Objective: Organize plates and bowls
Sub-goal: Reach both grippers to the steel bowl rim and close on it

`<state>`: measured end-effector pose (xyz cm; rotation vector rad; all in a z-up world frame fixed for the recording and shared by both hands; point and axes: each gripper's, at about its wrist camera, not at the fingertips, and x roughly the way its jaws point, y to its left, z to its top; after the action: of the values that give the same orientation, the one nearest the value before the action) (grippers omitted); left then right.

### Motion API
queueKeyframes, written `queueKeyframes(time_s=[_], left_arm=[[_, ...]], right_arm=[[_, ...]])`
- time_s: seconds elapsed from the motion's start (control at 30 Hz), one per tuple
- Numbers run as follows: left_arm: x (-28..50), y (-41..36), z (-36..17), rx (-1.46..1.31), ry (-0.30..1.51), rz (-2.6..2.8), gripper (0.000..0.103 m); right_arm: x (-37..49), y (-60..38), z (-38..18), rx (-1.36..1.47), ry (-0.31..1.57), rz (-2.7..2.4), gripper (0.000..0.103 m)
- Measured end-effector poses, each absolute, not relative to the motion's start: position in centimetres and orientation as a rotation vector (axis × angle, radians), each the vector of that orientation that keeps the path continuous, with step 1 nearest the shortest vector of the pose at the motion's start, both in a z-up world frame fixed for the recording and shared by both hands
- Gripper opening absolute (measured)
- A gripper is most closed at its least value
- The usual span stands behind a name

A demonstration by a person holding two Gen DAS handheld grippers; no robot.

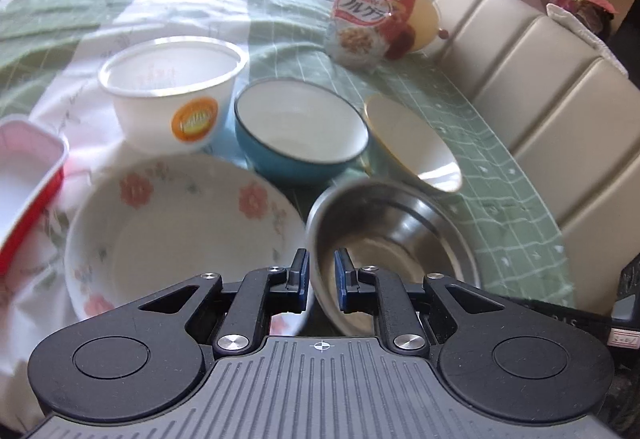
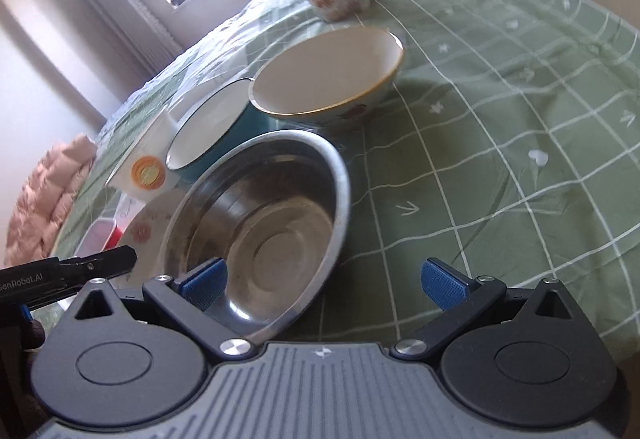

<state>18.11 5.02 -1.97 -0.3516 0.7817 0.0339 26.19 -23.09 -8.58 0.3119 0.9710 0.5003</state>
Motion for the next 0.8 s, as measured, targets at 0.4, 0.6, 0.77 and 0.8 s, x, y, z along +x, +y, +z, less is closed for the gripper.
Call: queueKeyframes(time_s=[0.4, 0.6, 0.77, 0.8], left_arm=[[22.3, 4.6, -5.4, -0.344, 0.9, 0.045, 0.016], [22.2, 4.2, -5.5, -0.359, 0.902, 0.037, 0.023], [21.5, 3.6, -5.0, -0.366, 0.906, -0.022, 0.023], [21.4, 3.4, -5.0, -0.376, 0.919, -0.045, 0.023]], right_arm=[[27.3, -23.7, -10.6, 0.284, 1.004, 0.581, 0.103], [27.6, -23.1, -10.4, 0.203, 1.038, 0.623, 0.103], [26.9, -23.2, -8.8, 0.169, 0.928, 0.607, 0.096], [26.7, -23.3, -8.2, 0.152, 0.873, 0.579, 0.094]])
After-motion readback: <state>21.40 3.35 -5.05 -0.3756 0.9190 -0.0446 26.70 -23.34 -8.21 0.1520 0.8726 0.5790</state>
